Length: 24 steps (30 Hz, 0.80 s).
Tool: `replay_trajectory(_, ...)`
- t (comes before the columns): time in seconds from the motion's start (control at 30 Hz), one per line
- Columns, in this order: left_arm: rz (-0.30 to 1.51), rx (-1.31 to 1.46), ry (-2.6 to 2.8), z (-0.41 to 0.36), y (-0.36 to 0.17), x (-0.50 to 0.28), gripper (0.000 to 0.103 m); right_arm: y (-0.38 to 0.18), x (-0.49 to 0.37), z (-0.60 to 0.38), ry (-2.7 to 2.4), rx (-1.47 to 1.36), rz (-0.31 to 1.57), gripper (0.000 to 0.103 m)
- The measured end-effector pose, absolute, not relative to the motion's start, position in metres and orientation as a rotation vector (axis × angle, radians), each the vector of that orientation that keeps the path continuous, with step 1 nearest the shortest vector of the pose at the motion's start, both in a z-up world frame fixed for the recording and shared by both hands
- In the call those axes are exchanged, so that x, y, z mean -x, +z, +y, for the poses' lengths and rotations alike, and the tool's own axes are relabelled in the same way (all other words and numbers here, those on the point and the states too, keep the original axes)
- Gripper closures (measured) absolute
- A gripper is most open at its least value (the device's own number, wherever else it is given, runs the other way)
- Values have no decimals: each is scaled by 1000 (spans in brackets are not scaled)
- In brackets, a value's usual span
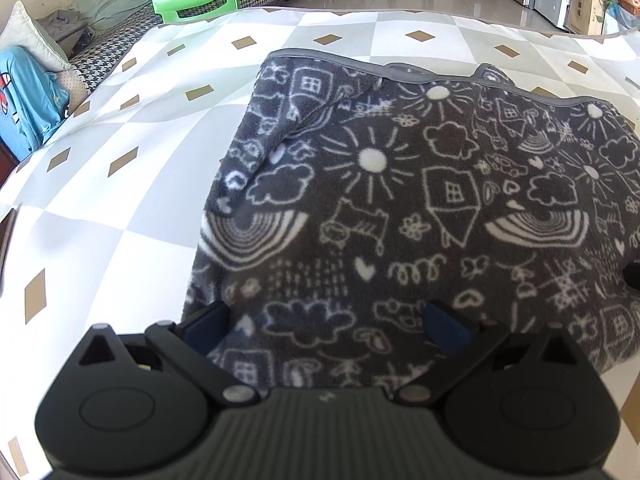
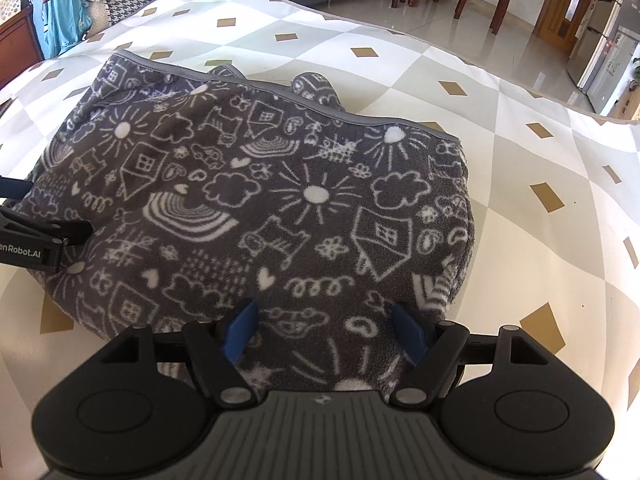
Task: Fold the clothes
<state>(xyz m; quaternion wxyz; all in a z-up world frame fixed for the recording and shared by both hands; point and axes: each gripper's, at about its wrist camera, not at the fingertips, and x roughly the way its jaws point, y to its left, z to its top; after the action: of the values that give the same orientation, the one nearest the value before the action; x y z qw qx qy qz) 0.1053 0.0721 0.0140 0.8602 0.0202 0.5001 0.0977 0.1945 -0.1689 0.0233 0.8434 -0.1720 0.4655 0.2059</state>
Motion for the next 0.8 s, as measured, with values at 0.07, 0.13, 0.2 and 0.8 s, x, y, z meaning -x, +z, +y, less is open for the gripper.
replay_trajectory(0.07,1052,-42,207,72,15,-97,0,23,-194,-169,438,370,987,28)
replay_trajectory(0.13,1052,-41,210,72,15,-89,0,23,-196,-170,437,372,986,28)
replay_trajectory(0.2,1050,-42,212,71,15,-82,0,22,-198,-170,434,374,983,28)
replay_trajectory(0.8,1052,-30,241,62,18,-26,0,23,-198,-168,409,372,971,28)
